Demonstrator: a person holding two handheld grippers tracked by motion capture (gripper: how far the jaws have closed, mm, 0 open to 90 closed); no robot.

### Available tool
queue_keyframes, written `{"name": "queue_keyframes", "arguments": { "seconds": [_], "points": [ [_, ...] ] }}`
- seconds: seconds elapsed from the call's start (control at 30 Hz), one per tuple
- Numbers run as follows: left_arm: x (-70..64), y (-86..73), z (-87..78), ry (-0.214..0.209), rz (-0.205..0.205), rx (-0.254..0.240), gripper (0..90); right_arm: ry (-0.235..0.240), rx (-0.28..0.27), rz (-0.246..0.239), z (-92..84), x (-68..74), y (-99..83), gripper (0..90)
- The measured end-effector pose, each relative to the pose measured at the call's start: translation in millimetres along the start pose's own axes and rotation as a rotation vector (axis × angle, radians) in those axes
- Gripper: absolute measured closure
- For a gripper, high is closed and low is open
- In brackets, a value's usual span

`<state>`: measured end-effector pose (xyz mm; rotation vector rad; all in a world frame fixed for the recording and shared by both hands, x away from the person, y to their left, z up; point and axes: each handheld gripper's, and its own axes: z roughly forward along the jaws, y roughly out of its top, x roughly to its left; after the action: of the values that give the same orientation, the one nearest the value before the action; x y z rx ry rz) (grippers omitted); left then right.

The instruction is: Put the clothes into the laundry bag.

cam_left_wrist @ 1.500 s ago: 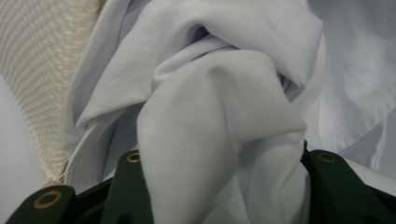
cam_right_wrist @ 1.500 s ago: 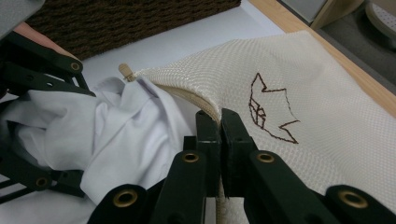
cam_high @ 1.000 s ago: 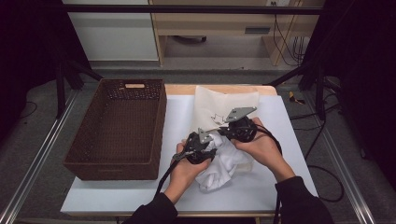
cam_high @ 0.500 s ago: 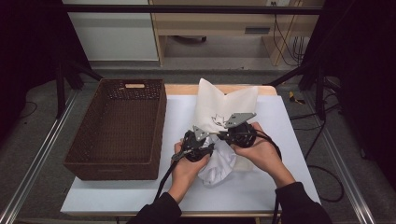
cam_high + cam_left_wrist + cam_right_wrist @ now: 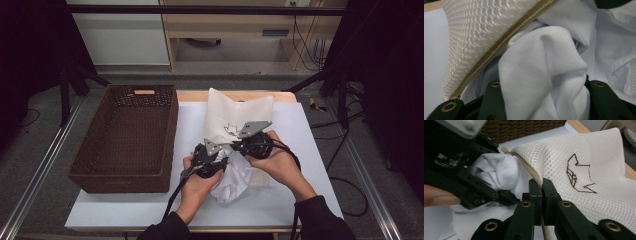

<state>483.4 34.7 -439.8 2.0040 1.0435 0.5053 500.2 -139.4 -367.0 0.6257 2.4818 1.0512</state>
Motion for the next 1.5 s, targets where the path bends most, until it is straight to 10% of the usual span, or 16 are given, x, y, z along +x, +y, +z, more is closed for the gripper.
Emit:
{"name": "queue_keyframes", "arguments": {
  "seconds": [0.3, 0.6, 0.87, 1.5],
  "points": [
    [1.7, 2.2, 20.5, 0.047, -0.063, -0.046, 49.9, 0.010, 0.009, 0.021, 11.6, -1.4, -12.0, 87.9],
    [-1.5, 1.0, 18.5, -0.023, 0.010, -0.077, 26.5, -0.003, 0.015, 0.040, 12.4, -6.4, -18.7, 87.9],
    [2.1, 6.7, -3.6, -0.121, 0.012, -0.094, 14.6, -0.011, 0.002, 0.056, 12.3, -9.6, -20.1, 87.8],
    [5.2, 18.1, -76.7, -0.106, 0.130, -0.001, 18.2, -0.064, -0.007, 0.099, 8.3, -6.5, -22.4, 87.7]
  ]
}}
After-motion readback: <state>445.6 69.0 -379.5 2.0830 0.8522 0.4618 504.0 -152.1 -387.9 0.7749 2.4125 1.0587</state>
